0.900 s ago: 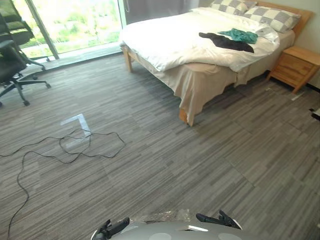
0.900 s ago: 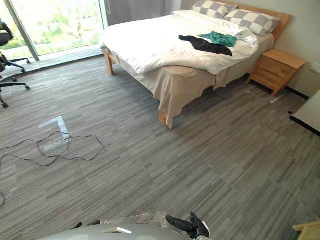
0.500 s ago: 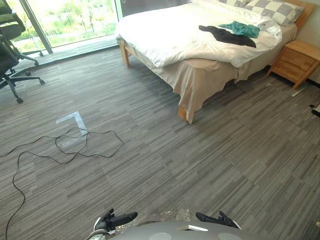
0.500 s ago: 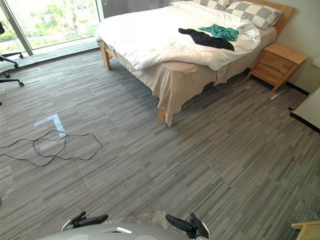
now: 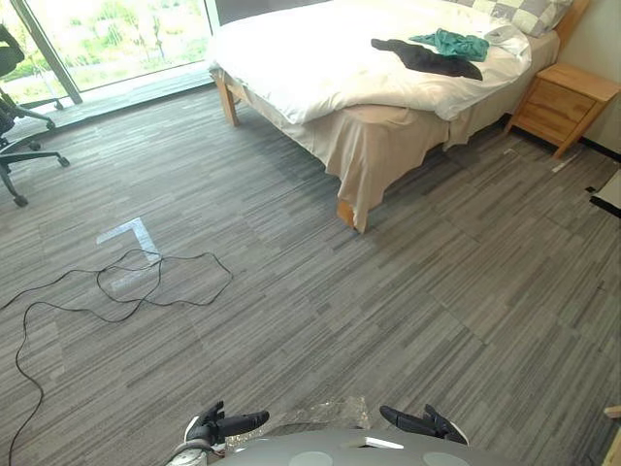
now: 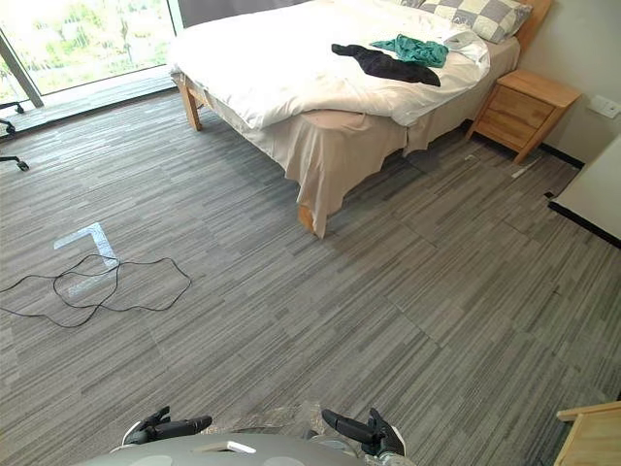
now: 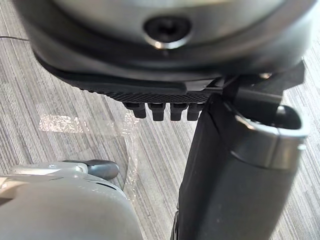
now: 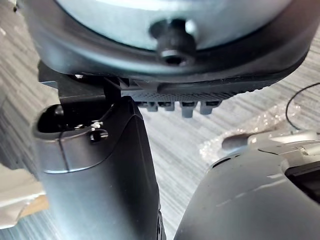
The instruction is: Tidy up the quilt and then pick up the clothes from the bed and put them into the laundry hamper
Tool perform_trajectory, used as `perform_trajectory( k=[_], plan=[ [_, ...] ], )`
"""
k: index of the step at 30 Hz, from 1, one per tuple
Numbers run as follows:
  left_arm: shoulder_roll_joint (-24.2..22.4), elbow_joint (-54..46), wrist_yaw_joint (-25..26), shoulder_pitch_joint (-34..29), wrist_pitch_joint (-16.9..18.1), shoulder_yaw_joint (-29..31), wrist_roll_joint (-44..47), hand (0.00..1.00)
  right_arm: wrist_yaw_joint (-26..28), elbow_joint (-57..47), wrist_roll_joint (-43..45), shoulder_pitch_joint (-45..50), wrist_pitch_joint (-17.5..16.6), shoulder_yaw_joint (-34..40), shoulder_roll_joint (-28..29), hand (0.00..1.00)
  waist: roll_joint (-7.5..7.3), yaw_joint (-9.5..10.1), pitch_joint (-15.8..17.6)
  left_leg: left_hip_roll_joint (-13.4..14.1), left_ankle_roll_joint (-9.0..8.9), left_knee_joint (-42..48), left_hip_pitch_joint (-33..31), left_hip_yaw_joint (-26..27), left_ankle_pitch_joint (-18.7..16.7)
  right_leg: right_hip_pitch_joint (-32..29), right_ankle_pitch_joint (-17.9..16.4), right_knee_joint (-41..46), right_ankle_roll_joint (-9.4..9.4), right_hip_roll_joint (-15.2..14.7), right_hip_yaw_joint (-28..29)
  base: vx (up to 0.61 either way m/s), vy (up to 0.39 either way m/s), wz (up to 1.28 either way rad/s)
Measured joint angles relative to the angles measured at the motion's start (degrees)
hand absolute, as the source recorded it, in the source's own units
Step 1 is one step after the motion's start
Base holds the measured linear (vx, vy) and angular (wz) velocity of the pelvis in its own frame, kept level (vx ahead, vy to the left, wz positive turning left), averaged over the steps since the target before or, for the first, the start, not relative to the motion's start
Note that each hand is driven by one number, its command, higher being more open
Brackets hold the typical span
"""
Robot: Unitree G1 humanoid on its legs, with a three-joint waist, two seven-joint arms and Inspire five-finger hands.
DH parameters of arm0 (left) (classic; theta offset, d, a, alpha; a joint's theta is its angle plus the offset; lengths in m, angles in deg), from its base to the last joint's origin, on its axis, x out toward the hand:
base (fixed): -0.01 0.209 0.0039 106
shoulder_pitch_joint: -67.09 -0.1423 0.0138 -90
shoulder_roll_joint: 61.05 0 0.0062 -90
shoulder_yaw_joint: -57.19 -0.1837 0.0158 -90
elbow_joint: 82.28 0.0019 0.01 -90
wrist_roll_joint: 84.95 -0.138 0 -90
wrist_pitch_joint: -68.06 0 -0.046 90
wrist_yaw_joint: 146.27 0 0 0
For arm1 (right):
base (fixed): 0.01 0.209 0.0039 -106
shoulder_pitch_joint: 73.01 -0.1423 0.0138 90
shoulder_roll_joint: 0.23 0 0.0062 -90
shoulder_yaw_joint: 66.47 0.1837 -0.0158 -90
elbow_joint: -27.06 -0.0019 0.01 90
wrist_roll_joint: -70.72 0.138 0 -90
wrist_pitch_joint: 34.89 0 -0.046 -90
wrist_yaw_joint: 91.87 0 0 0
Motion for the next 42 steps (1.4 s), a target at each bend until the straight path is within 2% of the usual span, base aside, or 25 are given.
perform_trajectory(
  k=[6, 8, 10, 14, 16, 19, 21, 22, 23, 24, 25, 26, 27, 28, 29, 30, 32, 33, 34, 35, 36, 38, 39, 41, 42],
  plan=[
    [0.3, -0.2, -0.3, 0.1, -0.1, -0.5, 0.0, 1.00, -2.1, 0.0, 2.1, 0.0, 0.4, -1.0, -0.1, 1.00, -0.32, -0.12, 0.5, 0.0, -0.19, -0.2, -0.4, 1.5, -0.3, -1.4, 0.0, 0.3, -0.18, 0.1, 1.4, -0.01, -0.013, -0.14],
    [0.8, -0.3, -0.3, 0.8, -0.2, -1.7, -0.1, 1.00, -2.4, -0.3, 3.0, 0.0, 0.7, -1.2, -0.1, 1.00, -0.02, -0.11, 1.1, 0.4, -0.43, 0.9, -1.0, 2.8, -1.3, -3.7, -1.7, 4.4, -0.98, 0.1, 1.9, 0.00, -0.018, -0.24],
    [1.5, -1.0, -0.2, 1.5, -0.1, -2.0, 0.0, 1.00, -3.4, -1.5, 4.2, -0.2, 1.1, -1.8, 0.2, 1.00, -1.09, 0.13, 2.9, 1.3, -0.09, 5.6, -3.6, 5.2, -3.6, -11.6, -6.3, 18.7, -0.65, -0.5, 1.2, -0.01, -0.029, -0.46],
    [3.0, -0.9, 0.0, 2.9, -0.3, -2.0, -0.1, 1.00, -3.4, -5.2, 12.4, 0.0, 0.5, -0.3, 2.1, 1.00, -2.63, -0.24, 6.6, 3.7, -1.33, 12.6, -3.3, 10.0, -9.0, -25.5, -8.0, 48.7, -1.42, -4.0, -4.9, 0.00, -0.052, -0.65],
    [3.2, -0.7, 0.0, 3.0, -0.3, -2.2, -0.2, 1.00, -3.5, -5.2, 15.5, 0.0, 0.4, 1.2, 2.7, 1.00, -2.49, -0.41, 6.7, 5.6, -3.02, 14.7, -2.2, 11.3, -11.0, -27.6, -8.6, 52.7, -2.19, -5.5, -7.3, 0.15, -0.118, -0.51],
    [3.6, 0.0, 0.2, 5.2, -0.4, -4.4, -1.8, 1.00, -3.7, -5.8, 18.1, -0.2, 0.6, 4.1, 3.7, 1.00, -1.14, -1.83, 7.6, 10.4, -6.44, 16.6, -1.6, 12.5, -13.3, -29.6, -8.4, 36.1, -1.14, -7.5, -12.0, 0.30, -0.245, -0.31],
    [3.3, 1.5, 0.3, 6.8, -0.7, -6.2, -1.8, 1.00, -3.6, -6.0, 18.2, -0.4, 0.9, 5.1, 3.3, 1.00, 0.85, -2.74, 9.2, 13.2, -8.41, 16.6, 0.0, 13.3, -14.4, -29.5, -3.2, 20.3, 2.30, -7.3, -12.5, 0.43, -0.358, -0.32],
    [3.6, 2.5, 0.3, 7.2, -1.0, -6.2, -1.8, 1.00, -3.0, -6.3, 18.1, -0.8, 1.0, 6.2, 3.8, 1.00, 0.42, -3.50, 10.4, 13.7, -10.31, 15.4, 3.9, 14.9, -15.4, -29.4, 0.0, 13.4, 4.92, -8.9, -10.9, 0.54, -0.428, -0.30],
    [3.6, 2.8, 0.4, 7.2, -1.1, -6.1, -1.8, 1.00, -2.8, -6.3, 18.1, -0.8, 1.0, 6.5, 3.9, 1.00, 0.36, -3.58, 10.6, 13.9, -10.51, 15.2, 4.8, 15.2, -15.7, -29.3, 0.1, 13.2, 5.11, -9.4, -10.7, 0.48, -0.398, -0.34],
    [3.1, 3.9, 0.6, 7.2, -1.3, -5.5, -1.9, 1.00, -2.3, -6.0, 18.1, -1.3, 1.1, 9.0, 4.3, 1.00, 1.16, -4.25, 11.2, 15.7, -10.50, 14.0, 9.6, 16.6, -17.1, -28.8, 4.0, 17.0, 3.72, -9.6, -11.4, 0.56, -0.489, -0.15],
    [1.9, 4.6, 0.4, 6.7, -1.3, -4.7, -2.0, 1.00, -1.9, -6.3, 17.5, -1.8, 0.9, 10.9, 4.5, 1.00, 3.18, -5.33, 10.9, 17.9, -7.92, 15.2, 11.7, 16.5, -16.1, -30.6, 3.0, 25.4, 2.03, -8.2, -11.7, 0.44, -0.388, -0.19],
    [1.4, 4.5, 0.2, 6.5, -1.1, -4.4, -2.1, 1.00, -2.0, -6.0, 16.4, -2.1, 0.9, 12.0, 4.5, 1.00, 3.50, -5.46, 10.5, 19.1, -7.59, 16.8, 11.6, 15.7, -14.6, -31.7, 1.6, 28.9, -0.24, -7.8, -11.5, 0.63, -0.629, -0.13],
    [0.9, 4.2, -0.3, 6.5, -0.9, -4.3, -1.8, 1.00, -2.0, -5.4, 13.6, -2.4, 1.2, 13.8, 4.3, 1.00, 4.54, -5.91, 9.9, 22.0, -6.77, 21.7, 10.2, 12.6, -11.6, -31.9, -2.4, 33.4, -5.61, -6.3, -12.6, 0.54, -0.563, -0.14],
    [0.3, 4.1, -0.7, 6.5, -0.4, -4.3, -1.5, 1.00, -2.1, -5.2, 11.1, -2.8, 1.3, 14.6, 3.9, 1.00, 5.47, -6.43, 9.2, 24.2, -5.97, 26.3, 8.4, 9.2, -7.1, -31.8, -6.7, 35.9, -7.36, -4.8, -13.6, 0.65, -0.655, -0.11],
    [0.2, 4.1, -1.0, 6.5, -0.1, -4.3, -1.4, 1.00, -2.2, -4.9, 10.0, -3.1, 1.3, 14.5, 3.6, 1.00, 5.73, -6.48, 8.8, 25.0, -5.77, 28.4, 7.2, 7.7, -4.1, -31.5, -8.3, 36.1, -8.05, -3.9, -13.9, 0.55, -0.467, -0.21],
    [-0.1, 3.8, -1.6, 6.9, 0.4, -4.0, -1.2, 1.00, -2.3, -3.5, 7.5, -4.3, 1.3, 13.8, 2.7, 1.00, 5.98, -6.39, 8.7, 25.6, -7.32, 36.5, 3.2, 4.7, 0.6, -30.0, -9.7, 34.4, -8.75, -1.3, -13.7, 0.52, -0.406, -0.40],
    [-1.6, 3.7, -2.0, 7.2, 2.2, -1.2, -1.2, 1.00, -3.2, -0.2, 5.6, -6.4, 1.4, 10.5, 0.5, 1.00, 6.32, -5.95, 9.0, 23.4, -10.00, 52.2, -4.5, 0.1, -1.6, -23.4, -8.7, 23.5, -8.22, 4.7, -12.5, 0.50, -0.323, -0.53],
    [-2.1, 2.3, -2.3, 7.3, 3.2, 0.8, -0.9, 1.00, -3.4, 2.0, 4.3, -7.8, 2.0, 7.8, -0.8, 1.00, 5.57, -4.45, 9.2, 19.0, -7.71, 59.2, -8.6, -0.8, -5.9, -16.9, -8.3, 15.6, -8.35, 6.6, -12.6, 0.50, -0.185, -0.63],
    [-2.6, 0.1, -2.2, 7.3, 5.3, 2.0, -0.9, 1.00, -3.1, 2.3, 4.1, -7.5, 2.1, 5.8, -1.1, 1.00, 3.40, -2.71, 10.2, 13.7, -7.13, 62.4, -12.5, 1.1, -10.8, -11.2, -5.1, 11.1, -7.65, 7.2, -11.6, 0.56, -0.228, -0.50],
    [-2.6, -0.4, -2.0, 7.5, 5.6, 2.4, -0.8, 1.00, -2.9, 2.1, 4.1, -7.7, 2.1, 5.4, -0.9, 1.00, 3.31, -2.55, 10.8, 12.5, -6.73, 62.3, -14.4, 1.5, -12.2, -8.9, -4.8, 9.5, -9.19, 8.2, -11.0, 0.44, -0.204, -0.37],
    [-3.0, -1.3, -1.9, 7.5, 6.1, 2.6, 0.3, 1.00, -2.3, 1.7, 4.1, -7.7, 1.6, 5.3, -0.7, 1.00, 3.46, -1.65, 10.7, 11.4, -5.95, 61.4, -18.4, 2.6, -13.9, -6.7, -5.2, 7.6, -9.38, 9.6, -10.1, 0.37, -0.207, -0.49],
    [-4.4, -4.5, -2.2, 7.6, 6.8, 4.1, 1.5, 1.00, -1.2, -1.0, 4.0, -8.1, 0.7, 3.7, -0.5, 1.00, 3.48, 0.28, 11.7, 10.2, -5.14, 56.1, -25.7, 6.5, -15.0, -2.7, -8.7, 6.6, -7.59, 10.1, -11.3, 0.36, -0.137, -0.77],
    [-4.9, -6.0, -2.2, 7.6, 7.7, 4.8, 2.2, 1.00, -0.9, -2.7, 4.0, -8.8, -0.4, 2.1, -0.2, 1.00, 2.64, 1.34, 12.5, 9.9, -5.60, 50.8, -28.4, 9.8, -14.6, -0.7, -9.7, 8.4, -8.90, 9.5, -12.1, 0.59, -0.176, -0.64],
    [-5.3, -6.5, -2.2, 7.5, 8.7, 4.8, 2.7, 1.00, -0.9, -3.4, 3.9, -8.0, -1.3, 0.2, 0.6, 1.00, 1.78, 2.12, 12.6, 9.7, -3.22, 40.6, -29.2, 16.2, -11.9, 5.0, -11.2, 7.7, -8.10, 9.5, -11.4, 0.61, -0.164, -0.50],
    [-6.0, -6.9, -2.2, 7.2, 8.8, 4.7, 2.7, 1.00, -1.0, -4.8, 3.7, -7.1, -2.0, -0.2, 1.3, 1.00, 1.83, 3.08, 11.5, 9.0, -0.77, 35.0, -29.4, 21.5, -8.9, 8.4, -12.7, 6.2, -7.50, 9.6, -10.8, 0.43, -0.069, -0.44]
  ],
)
